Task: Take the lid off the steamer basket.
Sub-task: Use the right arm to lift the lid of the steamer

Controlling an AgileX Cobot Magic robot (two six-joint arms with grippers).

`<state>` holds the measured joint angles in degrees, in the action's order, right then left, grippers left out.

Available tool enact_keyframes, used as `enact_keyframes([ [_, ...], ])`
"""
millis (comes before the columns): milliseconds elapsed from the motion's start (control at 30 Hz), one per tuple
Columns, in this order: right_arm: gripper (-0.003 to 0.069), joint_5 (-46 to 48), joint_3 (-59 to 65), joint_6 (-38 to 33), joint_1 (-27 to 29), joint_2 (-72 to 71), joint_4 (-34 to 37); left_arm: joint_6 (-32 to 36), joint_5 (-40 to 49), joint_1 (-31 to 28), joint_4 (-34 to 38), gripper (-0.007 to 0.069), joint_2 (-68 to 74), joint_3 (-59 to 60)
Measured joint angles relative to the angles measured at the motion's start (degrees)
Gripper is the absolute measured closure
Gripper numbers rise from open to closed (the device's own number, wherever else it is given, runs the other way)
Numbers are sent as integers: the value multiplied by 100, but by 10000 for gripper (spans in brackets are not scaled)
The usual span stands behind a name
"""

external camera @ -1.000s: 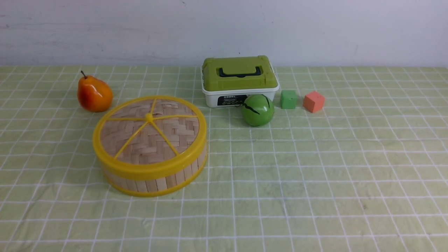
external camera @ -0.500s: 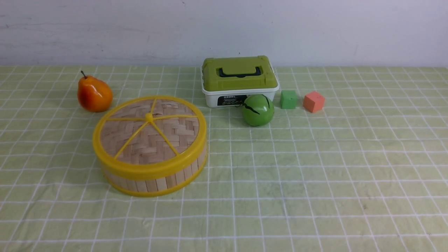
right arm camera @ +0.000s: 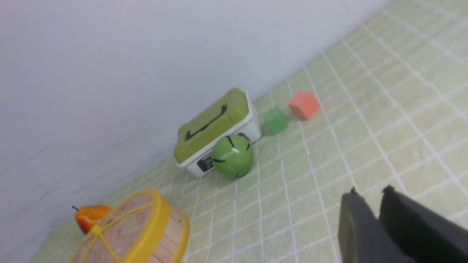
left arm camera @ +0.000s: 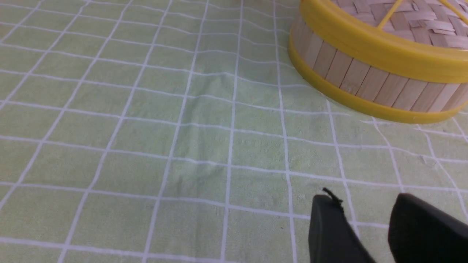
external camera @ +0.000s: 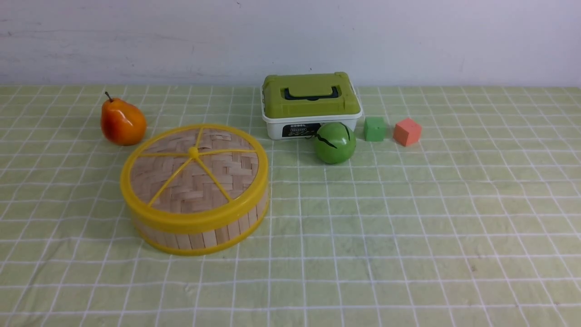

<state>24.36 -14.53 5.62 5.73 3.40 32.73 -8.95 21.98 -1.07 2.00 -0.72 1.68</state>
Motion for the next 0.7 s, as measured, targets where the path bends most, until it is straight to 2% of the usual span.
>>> enact_keyframes([
  [67,663,539,-520,-53,0,383,-337,0,0,0,0,385,0,0],
  [167,680,2041,-2027,-472,0,1614,-996,0,0,0,0,385,0,0],
  [333,680,3771,-3960,-1675,-71,3131,-1064,0,0,0,0,385,0,0],
  [433,675,4176,-4956,-2291,-520,3989,-922,0,0,0,0,385,0,0],
  [467,675,4197,-5012,-2316,-520,3989,-916,0,0,0,0,385,0,0],
  [500,670,4367,-5468,-2471,-845,4454,-912,0,0,0,0,385,0,0],
  [700,664,4737,-6460,-2603,-1990,6123,-1461,0,0,0,0,385,0,0],
])
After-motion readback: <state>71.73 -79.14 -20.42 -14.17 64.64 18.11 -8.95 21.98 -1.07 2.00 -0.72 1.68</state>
